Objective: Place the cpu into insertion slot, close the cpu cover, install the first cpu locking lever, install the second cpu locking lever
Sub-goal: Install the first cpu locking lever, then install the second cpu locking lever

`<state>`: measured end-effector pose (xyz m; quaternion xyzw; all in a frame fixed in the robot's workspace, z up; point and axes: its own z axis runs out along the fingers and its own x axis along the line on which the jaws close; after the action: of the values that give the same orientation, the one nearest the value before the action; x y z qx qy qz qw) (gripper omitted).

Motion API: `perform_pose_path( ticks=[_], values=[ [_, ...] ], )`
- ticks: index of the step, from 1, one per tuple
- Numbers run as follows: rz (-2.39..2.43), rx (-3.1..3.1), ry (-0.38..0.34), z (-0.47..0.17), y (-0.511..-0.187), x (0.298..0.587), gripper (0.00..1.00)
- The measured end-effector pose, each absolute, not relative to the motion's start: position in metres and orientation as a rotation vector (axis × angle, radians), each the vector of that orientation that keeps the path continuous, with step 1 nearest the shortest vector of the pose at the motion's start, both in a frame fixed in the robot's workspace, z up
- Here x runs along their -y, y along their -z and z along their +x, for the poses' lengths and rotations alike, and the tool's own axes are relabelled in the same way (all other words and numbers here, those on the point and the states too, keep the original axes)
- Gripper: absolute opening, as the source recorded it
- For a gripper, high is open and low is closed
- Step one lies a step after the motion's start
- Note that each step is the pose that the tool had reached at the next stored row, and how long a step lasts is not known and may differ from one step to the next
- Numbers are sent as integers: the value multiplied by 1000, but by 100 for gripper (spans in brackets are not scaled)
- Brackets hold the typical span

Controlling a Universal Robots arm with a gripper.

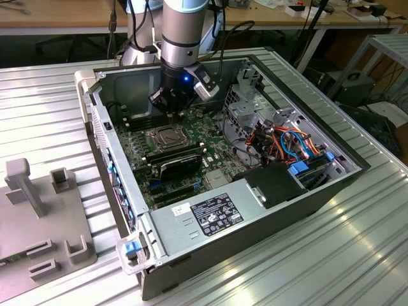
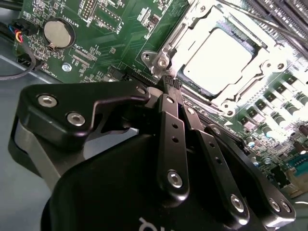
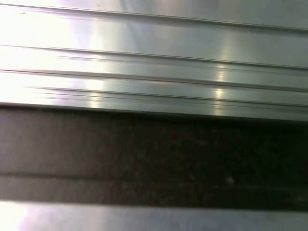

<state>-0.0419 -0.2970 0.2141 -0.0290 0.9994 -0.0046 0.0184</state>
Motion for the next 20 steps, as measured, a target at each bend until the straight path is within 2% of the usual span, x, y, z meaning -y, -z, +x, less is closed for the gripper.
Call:
perform_pose_path(
  ticks=[20],
  values=[
    [-90,-3103,14,-42,-215,306,11]
  ],
)
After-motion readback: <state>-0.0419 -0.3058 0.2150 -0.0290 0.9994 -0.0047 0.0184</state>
